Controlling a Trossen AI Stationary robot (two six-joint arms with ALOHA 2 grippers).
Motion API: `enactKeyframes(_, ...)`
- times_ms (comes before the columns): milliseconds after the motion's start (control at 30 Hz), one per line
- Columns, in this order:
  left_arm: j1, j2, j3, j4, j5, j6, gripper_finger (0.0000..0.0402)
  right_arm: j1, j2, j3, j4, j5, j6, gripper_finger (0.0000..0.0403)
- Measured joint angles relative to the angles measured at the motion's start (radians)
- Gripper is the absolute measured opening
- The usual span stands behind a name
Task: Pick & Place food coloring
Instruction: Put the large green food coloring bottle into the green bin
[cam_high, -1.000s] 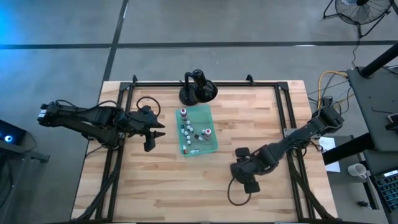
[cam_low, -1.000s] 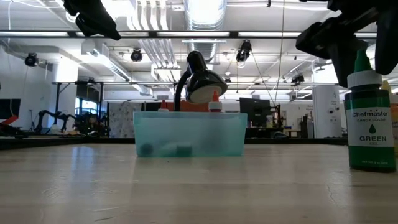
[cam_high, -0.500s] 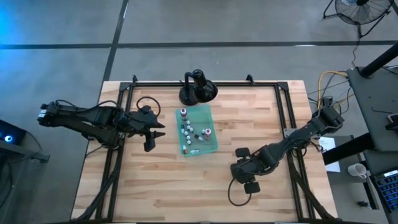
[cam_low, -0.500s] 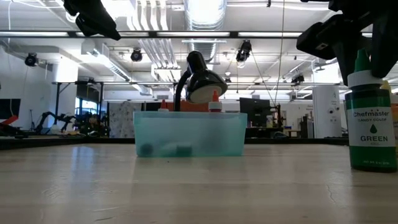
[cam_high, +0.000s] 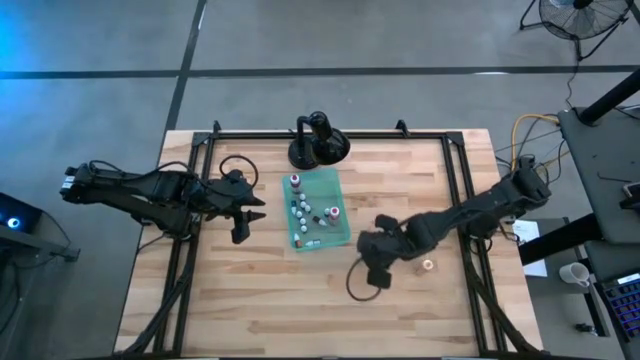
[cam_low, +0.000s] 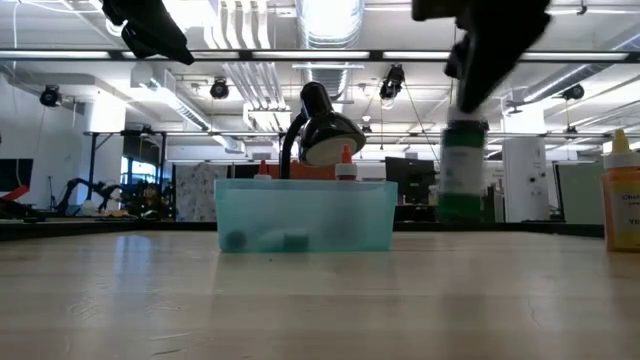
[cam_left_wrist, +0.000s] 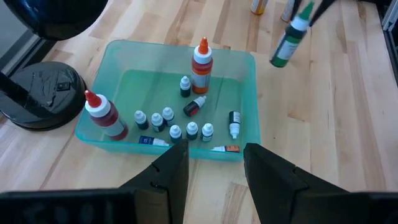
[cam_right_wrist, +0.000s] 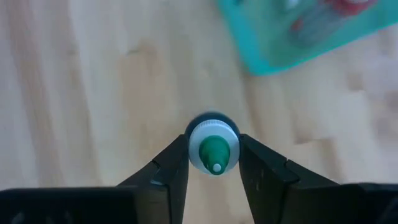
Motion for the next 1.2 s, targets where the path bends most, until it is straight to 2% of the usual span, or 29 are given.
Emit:
enactKeyframes(200, 0.0, 0.0, 0.0, 0.0, 0.007, -0.007, 0.0126, -0.087, 0.0, 0.131, -0.237, 0.138, -0.033, 0.0116)
enactKeyframes(267, 0.0, 0.0, 0.0, 0.0, 0.011, -0.007, 0.0126, -0.128, -0.001, 0.175, -0.288, 0.151, -0.031, 0.0116)
enactKeyframes(567, 0.0, 0.0, 0.0, 0.0, 0.011, -0.006, 0.0126, -0.4, 0.039, 0.335, -0.169, 0.201, -0.034, 0.0116)
enactKeyframes(767, 0.0, -0.001, 0.0, 0.001, 0.01, -0.014, 0.0126, -0.499, 0.182, 0.437, -0.155, 0.118, -0.104, 0.0116)
enactKeyframes(933, 0.0, -0.001, 0.0, 0.001, 0.009, -0.033, 0.0126, -0.517, 0.318, 0.532, -0.156, 0.043, -0.169, 0.0116)
enactKeyframes(1200, 0.0, -0.001, 0.0, 0.0, 0.008, -0.039, 0.0126, -0.531, 0.463, 0.652, -0.155, -0.041, -0.192, 0.0116)
